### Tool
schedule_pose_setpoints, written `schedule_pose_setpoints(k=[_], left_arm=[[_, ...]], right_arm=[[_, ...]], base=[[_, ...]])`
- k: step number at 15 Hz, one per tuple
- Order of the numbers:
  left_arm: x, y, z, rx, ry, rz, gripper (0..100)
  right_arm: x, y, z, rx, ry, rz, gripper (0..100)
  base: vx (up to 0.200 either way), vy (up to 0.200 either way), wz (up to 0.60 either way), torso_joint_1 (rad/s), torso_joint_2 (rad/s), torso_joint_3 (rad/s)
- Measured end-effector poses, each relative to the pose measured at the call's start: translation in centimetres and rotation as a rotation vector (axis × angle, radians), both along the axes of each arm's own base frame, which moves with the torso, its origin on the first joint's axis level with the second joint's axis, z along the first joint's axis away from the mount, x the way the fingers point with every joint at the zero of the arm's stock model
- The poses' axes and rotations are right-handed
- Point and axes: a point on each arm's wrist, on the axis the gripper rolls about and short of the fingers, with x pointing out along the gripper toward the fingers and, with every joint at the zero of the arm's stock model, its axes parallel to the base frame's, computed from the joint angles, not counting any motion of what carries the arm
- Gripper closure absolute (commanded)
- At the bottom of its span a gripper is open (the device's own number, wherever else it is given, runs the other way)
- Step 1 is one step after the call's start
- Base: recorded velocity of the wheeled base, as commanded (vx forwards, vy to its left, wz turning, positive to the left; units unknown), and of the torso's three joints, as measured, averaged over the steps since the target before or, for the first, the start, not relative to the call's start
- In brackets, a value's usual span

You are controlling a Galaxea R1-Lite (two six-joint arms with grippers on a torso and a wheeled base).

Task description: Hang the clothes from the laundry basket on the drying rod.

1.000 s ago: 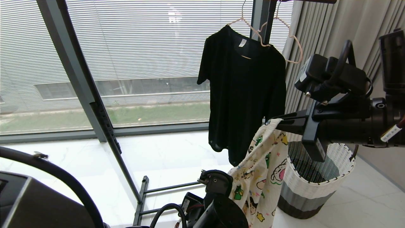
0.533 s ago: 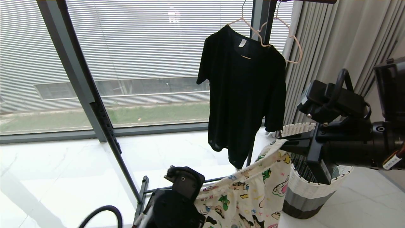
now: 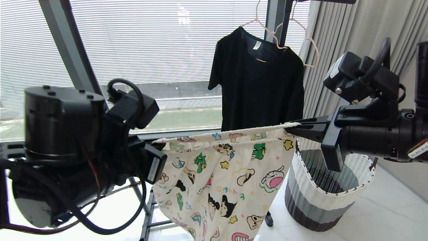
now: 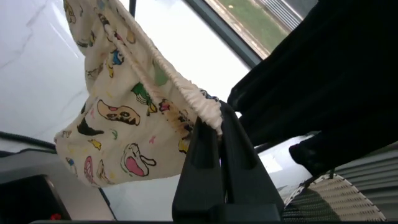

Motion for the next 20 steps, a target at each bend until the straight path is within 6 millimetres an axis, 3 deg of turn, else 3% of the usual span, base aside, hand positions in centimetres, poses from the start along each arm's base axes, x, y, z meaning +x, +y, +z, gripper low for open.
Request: schedule_pose_setpoints(k=[3,7,13,16,20], left_arm=[[-1.0,1.1,3.1,-0.050,-0.038,-0.036,100],[-1.6,1.4,5.6,-0.106,-0.115,-0.046,100],[-3.1,0.3,6.7,-0.126,-0.150,-0.139,100],[-3.5,0.0,7.5,-0.079,-0.197,-0.209,100],[-2.9,-0.9,8.7,-0.101,-0.218,-0.262,100]], right_arm=[[0.0,0.0,0.7,0.015,-0.015,-0.002,100],[0.2,0.1,2.1,0.047,-0.050,-0.002,100],[-0.3,-0.3,2.5,0.031,-0.065,0.002,100],[-1.8,-1.9,2.2,-0.023,-0.023,0.002,100],[-6.3,-3.3,1.4,-0.106,0.013,0.152,100]], base=[[0.000,0.000,0.00,0.000,0.00,0.000],[0.000,0.000,0.00,0.000,0.00,0.000],[0.000,0.000,0.00,0.000,0.00,0.000],[0.000,0.000,0.00,0.000,0.00,0.000],[0.000,0.000,0.00,0.000,0.00,0.000]])
